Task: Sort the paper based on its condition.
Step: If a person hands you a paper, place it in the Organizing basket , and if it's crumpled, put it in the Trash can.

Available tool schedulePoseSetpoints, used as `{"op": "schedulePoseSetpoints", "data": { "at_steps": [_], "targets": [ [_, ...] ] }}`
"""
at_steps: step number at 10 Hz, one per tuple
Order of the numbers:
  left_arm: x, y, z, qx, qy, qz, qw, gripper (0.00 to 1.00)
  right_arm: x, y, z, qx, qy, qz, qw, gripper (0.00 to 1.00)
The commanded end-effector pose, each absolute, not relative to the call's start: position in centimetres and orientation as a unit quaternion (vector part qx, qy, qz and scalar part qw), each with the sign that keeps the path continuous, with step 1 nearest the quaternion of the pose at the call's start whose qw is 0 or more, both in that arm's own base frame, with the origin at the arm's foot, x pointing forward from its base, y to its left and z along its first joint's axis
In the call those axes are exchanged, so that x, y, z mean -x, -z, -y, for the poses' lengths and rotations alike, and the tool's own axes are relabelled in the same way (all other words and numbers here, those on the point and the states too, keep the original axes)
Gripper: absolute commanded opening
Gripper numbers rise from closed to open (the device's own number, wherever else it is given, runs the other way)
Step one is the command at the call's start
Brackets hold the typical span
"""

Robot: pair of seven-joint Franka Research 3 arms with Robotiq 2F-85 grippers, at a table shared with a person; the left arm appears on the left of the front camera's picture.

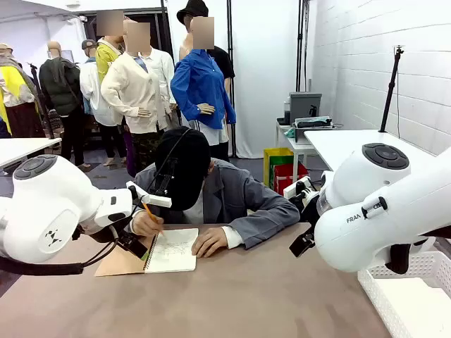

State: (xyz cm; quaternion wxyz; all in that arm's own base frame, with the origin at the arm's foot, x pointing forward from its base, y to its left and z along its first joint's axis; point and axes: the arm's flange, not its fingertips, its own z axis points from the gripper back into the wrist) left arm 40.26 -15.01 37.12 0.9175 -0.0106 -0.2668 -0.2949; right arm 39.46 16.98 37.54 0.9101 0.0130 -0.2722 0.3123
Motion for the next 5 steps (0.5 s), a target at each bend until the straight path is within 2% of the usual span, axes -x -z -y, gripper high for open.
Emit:
{"op": "schedulePoseSetpoints", "data": {
  "at_steps": [1, 5],
  "targets": [
    [-40.26, -37.13, 15.02, 0.011, 0.295, 0.267, 0.917, 1.0, -39.46, -37.54, -16.98, -0.013, -0.312, 0.272, 0.91, 1.0],
    [-40.26, -37.13, 15.02, 0.011, 0.295, 0.267, 0.917, 1.0, -39.46, -37.54, -16.98, -0.013, -0.312, 0.272, 0.91, 1.0]
  ]
}}
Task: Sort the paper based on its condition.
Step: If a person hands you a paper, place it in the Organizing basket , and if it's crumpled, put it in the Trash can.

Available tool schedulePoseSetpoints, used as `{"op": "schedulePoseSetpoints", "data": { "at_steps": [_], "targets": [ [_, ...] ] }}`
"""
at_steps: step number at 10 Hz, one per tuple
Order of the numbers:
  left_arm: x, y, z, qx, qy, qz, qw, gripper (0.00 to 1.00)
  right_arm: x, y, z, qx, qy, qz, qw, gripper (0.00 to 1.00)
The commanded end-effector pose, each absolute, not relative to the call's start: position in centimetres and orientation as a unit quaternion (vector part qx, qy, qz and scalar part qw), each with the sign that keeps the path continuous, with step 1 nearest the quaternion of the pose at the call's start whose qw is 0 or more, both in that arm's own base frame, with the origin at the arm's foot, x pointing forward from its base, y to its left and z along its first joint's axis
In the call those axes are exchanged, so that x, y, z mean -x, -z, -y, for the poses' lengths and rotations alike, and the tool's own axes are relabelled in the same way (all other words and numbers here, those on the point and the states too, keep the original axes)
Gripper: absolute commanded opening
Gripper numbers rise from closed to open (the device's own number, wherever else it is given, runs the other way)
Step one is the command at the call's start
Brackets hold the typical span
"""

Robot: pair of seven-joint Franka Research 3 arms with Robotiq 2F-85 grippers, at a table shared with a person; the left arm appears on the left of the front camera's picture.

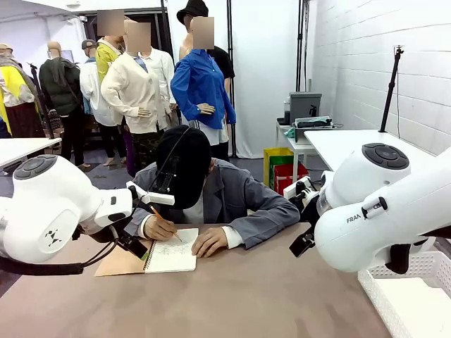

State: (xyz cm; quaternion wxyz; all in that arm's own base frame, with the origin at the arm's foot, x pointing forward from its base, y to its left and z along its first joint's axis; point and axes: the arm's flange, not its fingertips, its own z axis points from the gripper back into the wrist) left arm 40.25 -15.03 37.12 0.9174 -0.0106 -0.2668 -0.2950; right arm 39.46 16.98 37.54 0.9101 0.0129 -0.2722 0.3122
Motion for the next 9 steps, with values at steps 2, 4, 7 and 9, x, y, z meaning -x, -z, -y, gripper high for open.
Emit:
{"op": "schedulePoseSetpoints", "data": {
  "at_steps": [2, 4, 7, 9],
  "targets": [
    [-40.26, -37.13, 15.02, 0.011, 0.295, 0.267, 0.917, 1.0, -39.46, -37.54, -16.98, -0.013, -0.312, 0.272, 0.91, 1.0],
    [-40.26, -37.13, 15.02, 0.011, 0.295, 0.267, 0.917, 1.0, -39.46, -37.54, -16.98, -0.013, -0.312, 0.272, 0.91, 1.0],
    [-40.26, -37.13, 15.02, 0.011, 0.295, 0.267, 0.917, 1.0, -39.46, -37.54, -16.98, -0.013, -0.312, 0.272, 0.91, 1.0],
    [-40.26, -37.13, 15.02, 0.011, 0.295, 0.267, 0.917, 1.0, -39.46, -37.54, -16.98, -0.013, -0.312, 0.272, 0.91, 1.0]
  ]
}}
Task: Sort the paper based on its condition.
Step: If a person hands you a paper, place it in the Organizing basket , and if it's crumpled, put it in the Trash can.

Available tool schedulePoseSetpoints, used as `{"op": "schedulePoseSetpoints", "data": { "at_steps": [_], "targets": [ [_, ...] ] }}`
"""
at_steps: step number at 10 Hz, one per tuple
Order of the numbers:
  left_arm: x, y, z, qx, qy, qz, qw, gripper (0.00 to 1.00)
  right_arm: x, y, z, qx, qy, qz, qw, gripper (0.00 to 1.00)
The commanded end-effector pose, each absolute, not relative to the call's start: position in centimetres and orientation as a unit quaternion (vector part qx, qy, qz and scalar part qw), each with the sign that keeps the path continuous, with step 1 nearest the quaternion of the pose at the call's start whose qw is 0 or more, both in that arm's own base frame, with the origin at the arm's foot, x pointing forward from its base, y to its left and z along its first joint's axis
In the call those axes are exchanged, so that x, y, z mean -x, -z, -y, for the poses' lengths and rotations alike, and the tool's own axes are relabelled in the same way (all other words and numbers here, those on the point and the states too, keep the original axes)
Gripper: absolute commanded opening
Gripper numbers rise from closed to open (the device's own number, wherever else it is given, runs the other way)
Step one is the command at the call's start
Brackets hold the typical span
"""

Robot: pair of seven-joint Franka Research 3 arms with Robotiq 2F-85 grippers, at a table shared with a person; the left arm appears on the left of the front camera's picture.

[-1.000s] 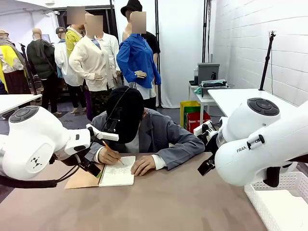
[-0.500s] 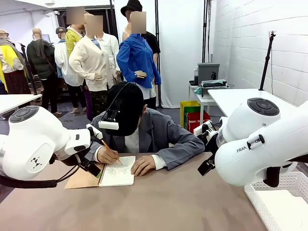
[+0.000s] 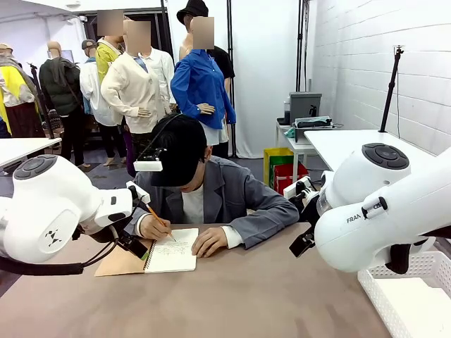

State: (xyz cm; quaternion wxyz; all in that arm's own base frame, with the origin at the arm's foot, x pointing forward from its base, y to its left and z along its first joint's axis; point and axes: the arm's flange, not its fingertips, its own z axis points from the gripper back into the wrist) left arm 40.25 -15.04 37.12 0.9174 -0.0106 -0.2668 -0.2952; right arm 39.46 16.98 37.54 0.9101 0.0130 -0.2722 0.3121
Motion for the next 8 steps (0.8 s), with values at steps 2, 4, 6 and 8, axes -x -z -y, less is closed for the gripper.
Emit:
{"op": "schedulePoseSetpoints", "data": {
  "at_steps": [2, 4, 6, 8],
  "targets": [
    [-40.3, -37.1, 15.0, 0.011, 0.295, 0.267, 0.917, 1.0, -39.5, -37.5, -17.0, -0.013, -0.312, 0.272, 0.91, 1.0],
    [-40.3, -37.1, 15.0, 0.011, 0.295, 0.267, 0.917, 1.0, -39.5, -37.5, -17.0, -0.013, -0.312, 0.272, 0.91, 1.0],
    [-40.0, -37.5, 15.0, 0.028, 0.299, 0.246, 0.921, 1.0, -39.5, -37.5, -17.0, -0.013, -0.312, 0.272, 0.91, 1.0],
    [-39.1, -38.8, 14.4, 0.067, 0.322, 0.216, 0.919, 1.0, -38.8, -38.3, -18.8, -0.055, -0.331, 0.236, 0.912, 1.0]
  ]
}}
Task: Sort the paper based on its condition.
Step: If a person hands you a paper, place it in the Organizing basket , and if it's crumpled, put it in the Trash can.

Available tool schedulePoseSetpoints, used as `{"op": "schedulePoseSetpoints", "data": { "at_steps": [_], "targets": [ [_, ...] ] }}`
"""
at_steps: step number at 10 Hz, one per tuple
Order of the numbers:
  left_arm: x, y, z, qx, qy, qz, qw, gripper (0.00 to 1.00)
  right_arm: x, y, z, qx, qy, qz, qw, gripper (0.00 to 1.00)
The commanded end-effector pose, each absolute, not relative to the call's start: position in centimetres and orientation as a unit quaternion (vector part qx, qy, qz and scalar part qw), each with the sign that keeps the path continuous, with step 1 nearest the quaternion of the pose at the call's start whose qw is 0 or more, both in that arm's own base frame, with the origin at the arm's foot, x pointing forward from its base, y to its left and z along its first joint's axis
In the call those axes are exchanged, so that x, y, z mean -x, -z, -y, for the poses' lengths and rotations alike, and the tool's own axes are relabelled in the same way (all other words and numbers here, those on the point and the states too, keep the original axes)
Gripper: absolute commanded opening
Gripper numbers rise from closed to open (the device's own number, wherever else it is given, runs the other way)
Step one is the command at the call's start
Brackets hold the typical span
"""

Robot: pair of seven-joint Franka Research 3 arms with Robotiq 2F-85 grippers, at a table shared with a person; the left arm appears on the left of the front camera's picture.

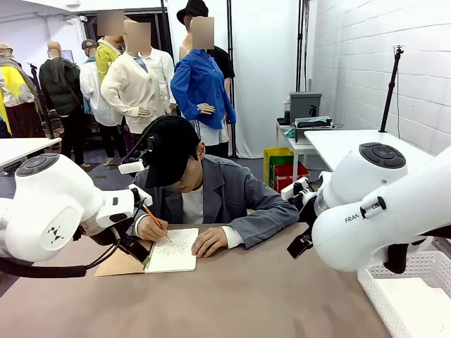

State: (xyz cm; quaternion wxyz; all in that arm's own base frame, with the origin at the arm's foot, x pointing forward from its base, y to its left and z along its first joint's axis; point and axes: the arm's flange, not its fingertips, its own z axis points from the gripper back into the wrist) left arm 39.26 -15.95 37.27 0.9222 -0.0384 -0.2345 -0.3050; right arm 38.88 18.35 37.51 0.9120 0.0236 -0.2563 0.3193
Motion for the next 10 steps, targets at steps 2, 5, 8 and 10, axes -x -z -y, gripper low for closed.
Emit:
{"op": "schedulePoseSetpoints", "data": {
  "at_steps": [2, 5, 8, 10],
  "targets": [
    [-37.9, -40.7, 13.8, 0.112, 0.341, 0.209, 0.91, 1.0, -38.4, -39.0, -20.3, -0.083, -0.349, 0.214, 0.908, 1.0],
    [-34.0, -45.9, 12.9, 0.104, 0.379, 0.234, 0.889, 1.0, -37.8, -42.3, -23.6, -0.113, -0.379, 0.176, 0.901, 1.0],
    [-31.2, -51.6, 12.6, 0.083, 0.417, 0.256, 0.868, 1.0, -37.1, -48.9, -26.0, -0.143, -0.401, 0.167, 0.889, 1.0],
    [-31.1, -55.3, 11.3, 0.049, 0.414, 0.274, 0.867, 1.0, -37.5, -53.8, -26.0, -0.179, -0.411, 0.179, 0.876, 1.0]
  ]
}}
